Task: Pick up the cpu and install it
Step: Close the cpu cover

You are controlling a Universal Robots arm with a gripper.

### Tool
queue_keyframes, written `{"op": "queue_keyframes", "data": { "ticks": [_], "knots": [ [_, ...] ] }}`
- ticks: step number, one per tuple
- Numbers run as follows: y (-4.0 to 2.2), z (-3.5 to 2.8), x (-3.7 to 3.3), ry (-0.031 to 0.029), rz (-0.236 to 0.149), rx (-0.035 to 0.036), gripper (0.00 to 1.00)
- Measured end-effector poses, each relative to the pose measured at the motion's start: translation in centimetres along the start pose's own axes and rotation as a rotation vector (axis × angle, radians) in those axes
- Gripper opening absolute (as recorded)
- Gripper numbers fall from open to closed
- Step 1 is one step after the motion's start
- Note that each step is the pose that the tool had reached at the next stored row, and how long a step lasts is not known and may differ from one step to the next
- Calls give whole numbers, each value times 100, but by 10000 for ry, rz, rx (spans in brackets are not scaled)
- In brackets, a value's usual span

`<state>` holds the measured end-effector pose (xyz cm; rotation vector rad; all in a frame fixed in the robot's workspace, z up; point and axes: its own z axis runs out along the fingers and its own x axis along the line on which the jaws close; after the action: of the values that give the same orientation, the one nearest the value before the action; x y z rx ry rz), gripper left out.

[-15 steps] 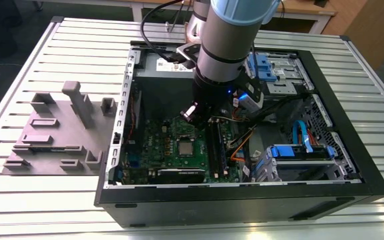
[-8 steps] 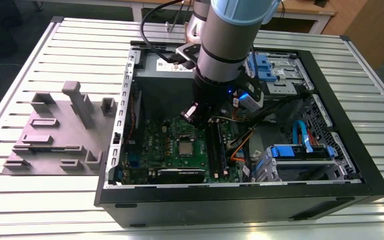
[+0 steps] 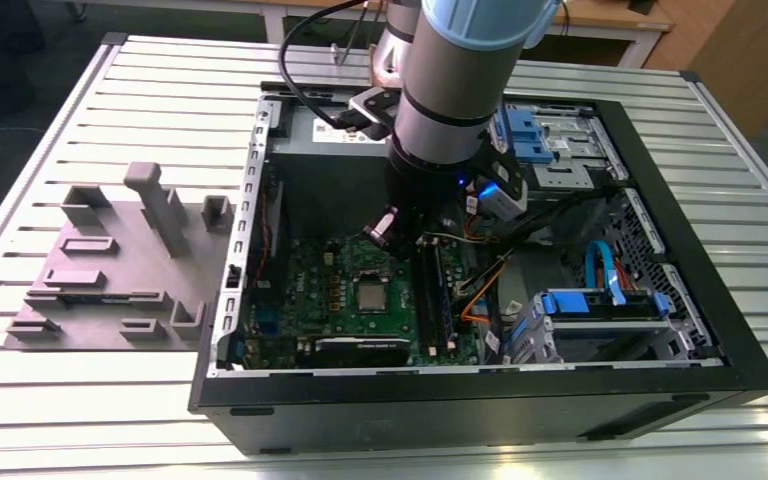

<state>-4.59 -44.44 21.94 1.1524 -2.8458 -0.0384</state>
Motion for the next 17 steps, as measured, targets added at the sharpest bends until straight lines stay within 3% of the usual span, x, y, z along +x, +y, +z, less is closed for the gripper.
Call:
{"op": "queue_keyframes", "data": {
  "ticks": [12, 17],
  "knots": [
    [-18, -2, -17, 14, -273, 16, 10],
    [-19, -1, -16, 48, -939, 53, 10]
  ]
}}
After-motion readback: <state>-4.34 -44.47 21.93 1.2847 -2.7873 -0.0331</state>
